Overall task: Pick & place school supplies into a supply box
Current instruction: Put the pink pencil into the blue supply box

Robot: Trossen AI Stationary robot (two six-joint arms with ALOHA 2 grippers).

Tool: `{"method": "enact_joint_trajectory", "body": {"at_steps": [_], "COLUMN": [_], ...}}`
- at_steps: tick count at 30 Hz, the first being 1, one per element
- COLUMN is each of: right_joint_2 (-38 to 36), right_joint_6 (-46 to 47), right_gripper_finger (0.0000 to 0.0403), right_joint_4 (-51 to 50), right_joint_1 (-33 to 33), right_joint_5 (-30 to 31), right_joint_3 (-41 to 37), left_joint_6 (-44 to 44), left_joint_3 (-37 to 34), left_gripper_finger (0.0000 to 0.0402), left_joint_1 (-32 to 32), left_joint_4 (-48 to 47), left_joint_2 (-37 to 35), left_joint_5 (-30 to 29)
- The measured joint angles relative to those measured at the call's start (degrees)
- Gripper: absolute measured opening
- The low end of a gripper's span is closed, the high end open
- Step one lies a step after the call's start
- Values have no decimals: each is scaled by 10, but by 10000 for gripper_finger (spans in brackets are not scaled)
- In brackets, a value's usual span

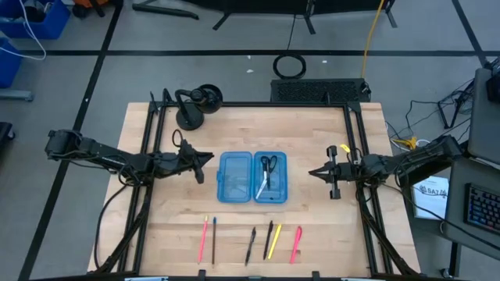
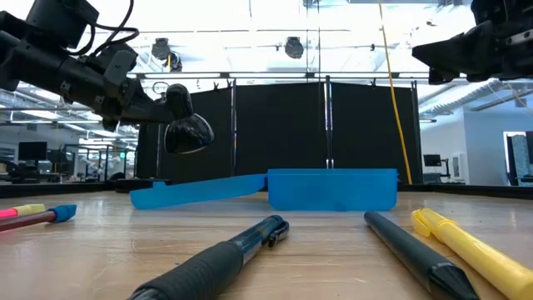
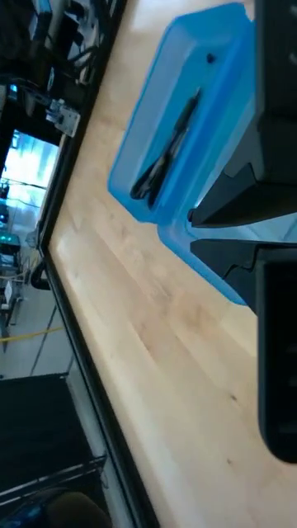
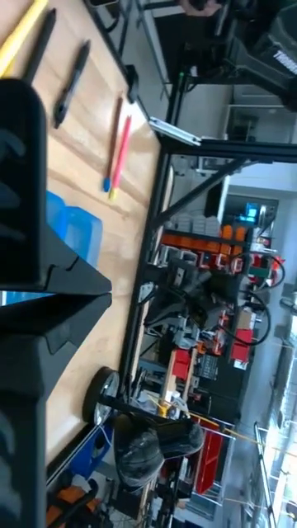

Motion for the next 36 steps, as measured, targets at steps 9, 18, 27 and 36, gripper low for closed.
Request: {"method": "enact_joint_trajectory", "body": {"at_steps": [9,18,27,36], "right_joint_2": [0,0,0,0], "right_joint_6": [12,-19,-13,-7], "right_gripper_finger": [0,0,0,0], "right_joint_4": [0,11,21,18], "right_joint_1": [0,0,0,0], "right_joint_5": [-16,-16,-16,-16], "right_joint_3": [-1,-1,-2,-2], "left_joint_6": [-164,-636,-1045,-1061], "left_joint_3": [126,500,678,679], "left_gripper_finger": [16,4,4,25], "left_joint_1": [-88,-228,-345,-353], "left_joint_4": [-208,-875,-1064,-1010], "left_joint_2": [13,221,421,515], "left_joint_5": [-8,-12,142,172]}}
